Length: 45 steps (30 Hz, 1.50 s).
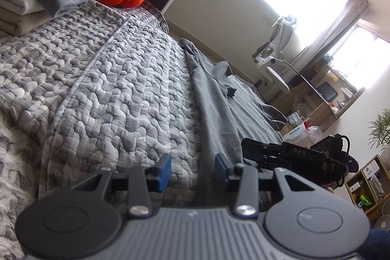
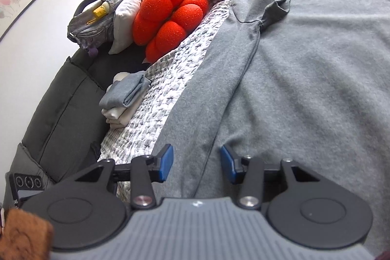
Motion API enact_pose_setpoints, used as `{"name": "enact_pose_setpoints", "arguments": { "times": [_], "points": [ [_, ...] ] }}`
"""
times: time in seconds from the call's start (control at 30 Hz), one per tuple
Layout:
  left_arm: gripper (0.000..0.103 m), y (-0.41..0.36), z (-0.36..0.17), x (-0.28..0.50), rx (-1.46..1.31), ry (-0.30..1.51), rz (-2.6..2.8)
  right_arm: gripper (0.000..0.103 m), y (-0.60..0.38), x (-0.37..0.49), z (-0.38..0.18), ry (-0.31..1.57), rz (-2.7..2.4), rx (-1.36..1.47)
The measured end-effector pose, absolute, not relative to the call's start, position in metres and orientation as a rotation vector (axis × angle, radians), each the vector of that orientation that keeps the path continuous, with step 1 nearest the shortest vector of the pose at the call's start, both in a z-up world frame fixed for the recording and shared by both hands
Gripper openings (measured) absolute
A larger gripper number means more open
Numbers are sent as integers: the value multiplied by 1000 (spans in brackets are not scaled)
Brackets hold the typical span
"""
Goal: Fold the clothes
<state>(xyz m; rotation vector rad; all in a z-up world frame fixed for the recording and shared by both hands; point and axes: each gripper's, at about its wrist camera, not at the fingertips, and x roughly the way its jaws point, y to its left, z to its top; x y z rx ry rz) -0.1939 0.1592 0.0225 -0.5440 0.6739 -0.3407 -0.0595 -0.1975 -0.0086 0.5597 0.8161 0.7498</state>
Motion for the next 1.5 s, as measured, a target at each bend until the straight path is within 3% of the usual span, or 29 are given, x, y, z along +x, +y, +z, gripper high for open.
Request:
{"name": "enact_pose_setpoints", "arguments": {
  "times": [0.67, 0.93, 1.37, 1.43, 1.5],
  "points": [
    [41, 166, 21, -199, -569, 676, -327, 49, -183, -51, -10, 808, 739, 647],
    [41, 166, 22, -199, -567, 676, -322, 17, -177, -48, -11, 809, 711, 590],
    [41, 164, 21, -197, -564, 679, -327, 15, -177, -53, -6, 771, 728, 568],
    [41, 163, 21, -197, -559, 680, -329, 8, -178, -55, -2, 751, 735, 558],
    [41, 162, 21, -196, -554, 680, -332, 7, -177, -56, -1, 754, 721, 530]
  ]
}}
